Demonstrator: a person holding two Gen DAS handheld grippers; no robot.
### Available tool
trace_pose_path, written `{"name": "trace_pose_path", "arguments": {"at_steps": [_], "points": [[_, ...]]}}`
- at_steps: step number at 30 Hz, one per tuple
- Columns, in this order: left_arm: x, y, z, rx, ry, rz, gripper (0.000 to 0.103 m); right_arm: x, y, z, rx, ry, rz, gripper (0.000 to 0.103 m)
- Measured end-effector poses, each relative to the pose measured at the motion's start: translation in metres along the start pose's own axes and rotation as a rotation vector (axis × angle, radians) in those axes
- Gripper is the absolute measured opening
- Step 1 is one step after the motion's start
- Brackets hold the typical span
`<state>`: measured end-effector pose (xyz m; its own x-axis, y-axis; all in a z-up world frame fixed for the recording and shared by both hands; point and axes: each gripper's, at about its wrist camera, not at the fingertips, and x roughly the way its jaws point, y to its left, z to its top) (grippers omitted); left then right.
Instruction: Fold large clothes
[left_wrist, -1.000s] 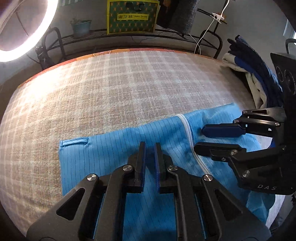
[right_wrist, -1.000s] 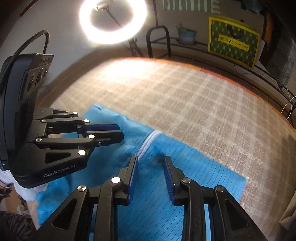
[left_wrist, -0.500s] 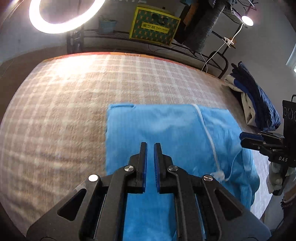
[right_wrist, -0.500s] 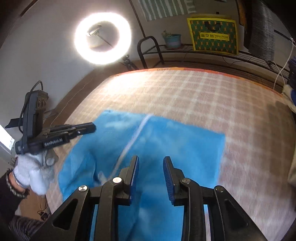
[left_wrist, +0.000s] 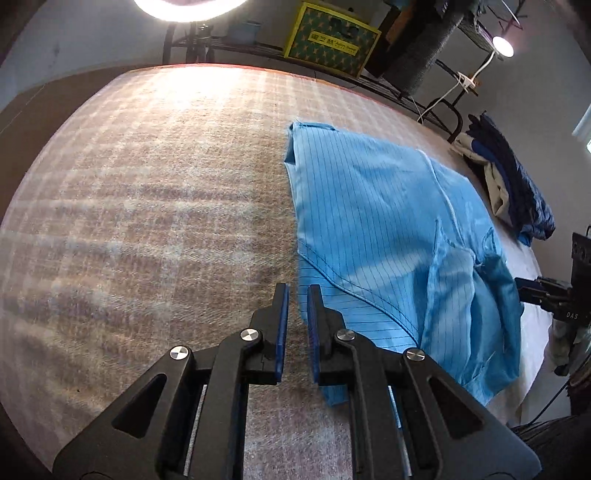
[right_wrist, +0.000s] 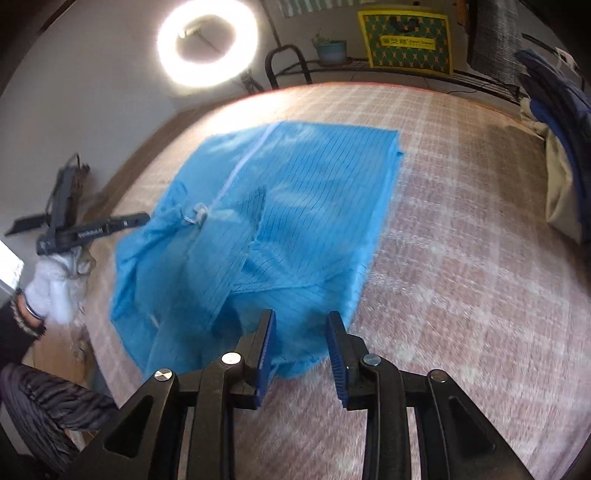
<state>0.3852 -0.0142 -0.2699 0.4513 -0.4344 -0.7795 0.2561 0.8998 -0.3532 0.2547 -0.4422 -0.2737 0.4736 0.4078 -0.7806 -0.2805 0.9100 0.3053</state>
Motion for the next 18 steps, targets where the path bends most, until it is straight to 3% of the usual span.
{"name": "trace_pose_path", "arguments": {"at_steps": [1,2,3,4,7,10,13,18], "points": [[-0.004,0.005,0.003,-0.023,-0.005,-0.019,0.017,-0.006,-0.005,-0.001,0.018,-0.032,0.030,0.048],[-0.007,0.013,0.007,-0.074,-0.006,-0.055,0.029,-0.012,-0.010,0.000,0.038,-0.073,0.048,0.068],[-0.008,0.019,0.012,-0.118,-0.004,-0.084,0.057,-0.017,-0.014,0.000,0.063,-0.113,0.056,0.083],[-0.009,0.028,0.016,-0.184,-0.009,-0.141,0.068,-0.020,-0.022,0.001,0.105,-0.158,0.073,0.085],[-0.001,0.046,0.025,-0.319,0.007,-0.287,0.068,-0.013,-0.053,0.006,0.270,-0.172,0.207,0.084],[0.018,0.058,0.030,-0.397,0.062,-0.372,0.068,0.010,-0.073,0.015,0.378,-0.139,0.281,0.069],[0.035,0.062,0.028,-0.426,0.116,-0.424,0.068,0.032,-0.081,0.018,0.400,-0.102,0.288,0.065],[0.045,0.064,0.035,-0.439,0.122,-0.482,0.067,0.050,-0.094,0.021,0.445,-0.106,0.353,0.061]]}}
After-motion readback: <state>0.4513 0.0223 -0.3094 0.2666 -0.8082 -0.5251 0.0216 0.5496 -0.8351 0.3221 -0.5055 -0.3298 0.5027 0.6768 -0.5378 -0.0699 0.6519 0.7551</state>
